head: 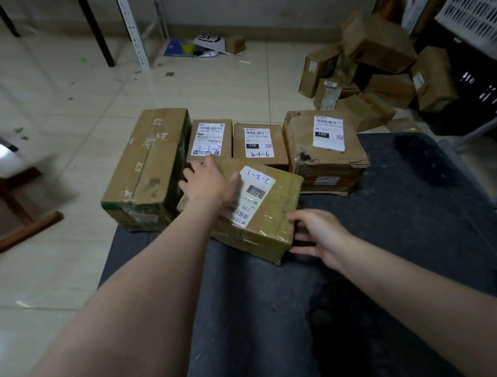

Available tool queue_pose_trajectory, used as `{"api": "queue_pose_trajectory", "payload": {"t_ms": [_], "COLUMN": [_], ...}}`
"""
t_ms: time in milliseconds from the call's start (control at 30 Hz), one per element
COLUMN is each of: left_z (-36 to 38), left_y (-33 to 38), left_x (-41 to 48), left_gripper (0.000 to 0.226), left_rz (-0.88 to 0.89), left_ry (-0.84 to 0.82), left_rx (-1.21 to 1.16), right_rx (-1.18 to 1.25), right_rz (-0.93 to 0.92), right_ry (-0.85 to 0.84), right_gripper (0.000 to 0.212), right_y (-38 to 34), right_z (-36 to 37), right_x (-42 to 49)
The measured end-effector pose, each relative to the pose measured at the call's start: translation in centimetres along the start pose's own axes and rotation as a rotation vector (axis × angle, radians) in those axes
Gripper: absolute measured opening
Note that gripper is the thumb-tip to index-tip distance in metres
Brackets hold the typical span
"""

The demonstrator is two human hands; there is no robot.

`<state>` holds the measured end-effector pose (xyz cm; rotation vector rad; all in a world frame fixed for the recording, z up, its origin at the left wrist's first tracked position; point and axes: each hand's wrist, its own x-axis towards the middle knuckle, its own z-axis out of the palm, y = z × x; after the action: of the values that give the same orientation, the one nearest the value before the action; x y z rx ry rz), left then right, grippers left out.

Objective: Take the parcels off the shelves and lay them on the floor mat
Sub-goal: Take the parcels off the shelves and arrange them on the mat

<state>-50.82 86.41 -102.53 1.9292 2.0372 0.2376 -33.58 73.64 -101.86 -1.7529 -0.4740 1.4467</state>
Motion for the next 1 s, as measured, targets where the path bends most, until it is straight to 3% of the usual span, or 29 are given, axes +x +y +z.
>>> {"api": "queue_pose_trajectory", "payload": {"t_ms": [67, 167, 433, 600, 800, 1000], "left_z": [0.2, 0.6, 0.6, 0.1, -1.6, -4.1], "left_y": [-0.1, -0.1, 0.8, 0.5, 2.0, 9.0], "left_x": [-0.2, -0.5, -1.0, -1.3, -2.2, -5.0], "left_gripper": [0.077, 0.078, 0.078, 0.083, 0.078, 0.079], "left_rz": [-0.035, -0.043, 0.002, -0.015, 0.054, 0.260], "left_ry": [-0.017, 0.005, 0.016, 0.003, -0.004, -0.023], "left_rx": [-0.014, 0.032, 0.115, 0.104, 0.026, 0.061], "right_rx": [-0.053, -0.111, 0.135, 0.070, -0.352, -0.291], "right_rz": [0.028, 0.086, 0.097, 0.076, -0.015, -0.093], "right_ry": [-0.023, -0.062, -0.174, -0.217, -0.109, 0.052], "right_gripper": [0.016, 0.033, 0.042, 0.043, 0.029, 0.016], "right_y": [0.4, 1.4, 1.9, 2.1, 1.3, -1.2], "right_z": [-0.1, 0.4, 0.9, 0.1, -3.4, -9.8], "right_x": [-0.3, -0.9, -1.1, -1.6, -3.5, -6.5]}}
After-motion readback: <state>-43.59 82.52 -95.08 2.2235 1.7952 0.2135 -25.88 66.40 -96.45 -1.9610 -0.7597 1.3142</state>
